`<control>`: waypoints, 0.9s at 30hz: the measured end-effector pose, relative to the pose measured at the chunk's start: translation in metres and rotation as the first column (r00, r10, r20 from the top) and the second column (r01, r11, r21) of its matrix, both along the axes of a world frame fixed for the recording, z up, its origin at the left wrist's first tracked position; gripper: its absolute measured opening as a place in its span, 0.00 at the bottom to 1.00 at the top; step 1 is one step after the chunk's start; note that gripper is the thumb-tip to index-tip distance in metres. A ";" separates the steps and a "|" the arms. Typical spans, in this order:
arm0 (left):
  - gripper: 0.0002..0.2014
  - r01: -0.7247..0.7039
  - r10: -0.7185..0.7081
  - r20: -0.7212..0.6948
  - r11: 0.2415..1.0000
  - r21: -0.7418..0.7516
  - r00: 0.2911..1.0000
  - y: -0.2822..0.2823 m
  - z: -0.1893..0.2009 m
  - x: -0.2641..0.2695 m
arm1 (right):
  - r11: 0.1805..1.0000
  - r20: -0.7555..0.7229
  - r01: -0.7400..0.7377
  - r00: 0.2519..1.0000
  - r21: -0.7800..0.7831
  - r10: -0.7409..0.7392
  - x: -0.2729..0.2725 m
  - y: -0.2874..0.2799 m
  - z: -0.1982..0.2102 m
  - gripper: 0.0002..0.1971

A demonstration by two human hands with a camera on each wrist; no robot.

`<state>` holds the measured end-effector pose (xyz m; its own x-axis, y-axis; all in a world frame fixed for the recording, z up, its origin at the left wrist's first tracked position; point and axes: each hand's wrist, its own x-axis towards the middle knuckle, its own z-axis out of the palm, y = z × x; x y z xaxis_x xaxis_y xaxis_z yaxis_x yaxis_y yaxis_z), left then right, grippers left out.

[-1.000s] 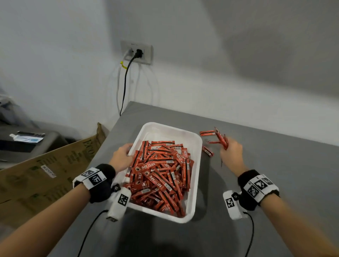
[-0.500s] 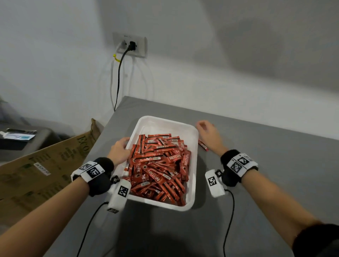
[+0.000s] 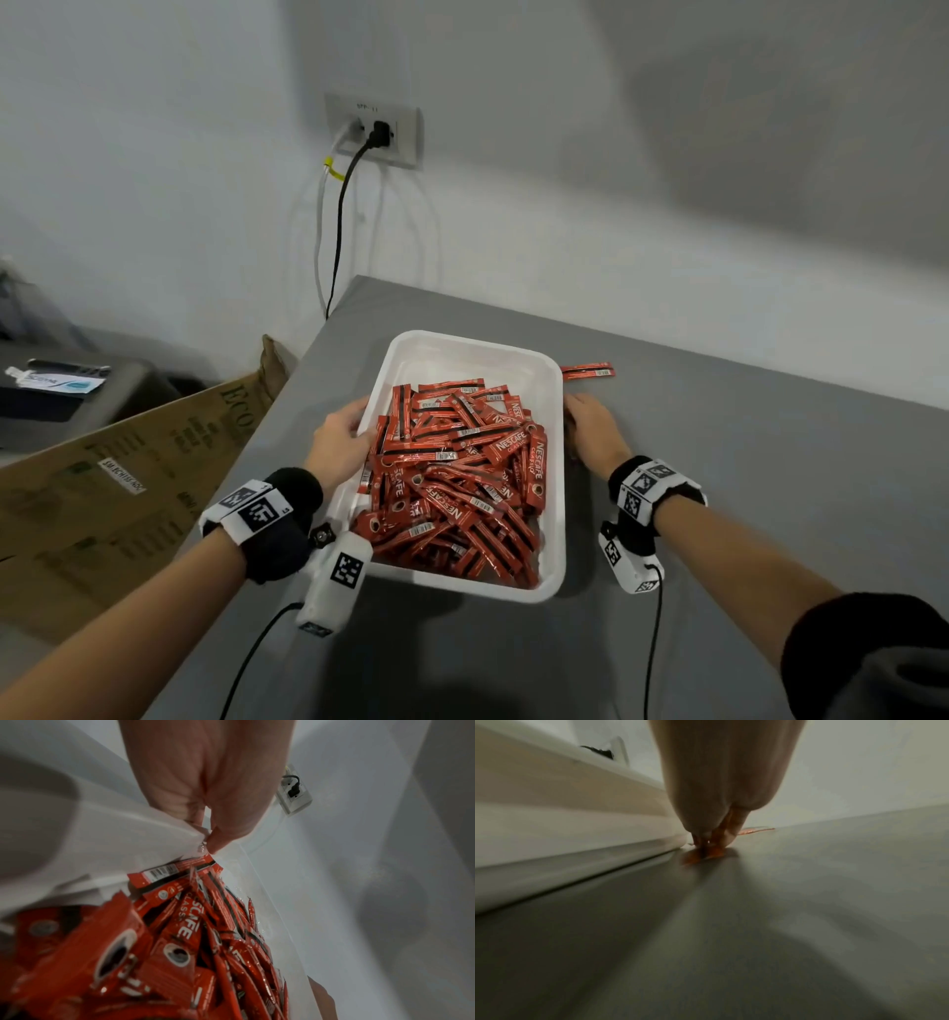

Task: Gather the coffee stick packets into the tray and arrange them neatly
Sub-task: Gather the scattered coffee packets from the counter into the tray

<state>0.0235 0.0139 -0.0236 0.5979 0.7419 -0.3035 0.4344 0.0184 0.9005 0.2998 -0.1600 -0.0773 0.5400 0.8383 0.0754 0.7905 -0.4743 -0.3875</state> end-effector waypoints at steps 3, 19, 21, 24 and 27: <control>0.22 0.006 -0.006 -0.007 1.000 0.003 1.000 0.001 -0.001 0.000 | 0.998 -0.066 0.063 0.996 -0.028 -0.064 0.016 0.001 0.012 0.14; 0.22 0.042 -0.042 -0.006 0.998 0.037 0.999 0.004 -0.003 0.000 | 0.847 0.023 -0.066 0.995 -0.527 0.092 0.050 0.018 0.022 0.31; 0.22 0.041 -0.041 -0.003 0.999 0.027 0.999 0.004 -0.004 0.001 | 0.824 0.025 -0.071 0.994 -0.562 0.103 0.044 0.004 0.030 0.30; 0.22 0.031 -0.031 0.000 0.999 0.025 1.000 0.004 -0.006 0.002 | 0.867 -0.015 -0.068 0.997 -0.493 0.070 0.032 -0.013 0.037 0.14; 0.22 0.028 -0.029 0.004 0.999 0.038 1.000 0.004 -0.007 0.002 | 0.898 -0.029 -0.031 0.999 -0.438 0.021 0.012 -0.015 0.040 0.07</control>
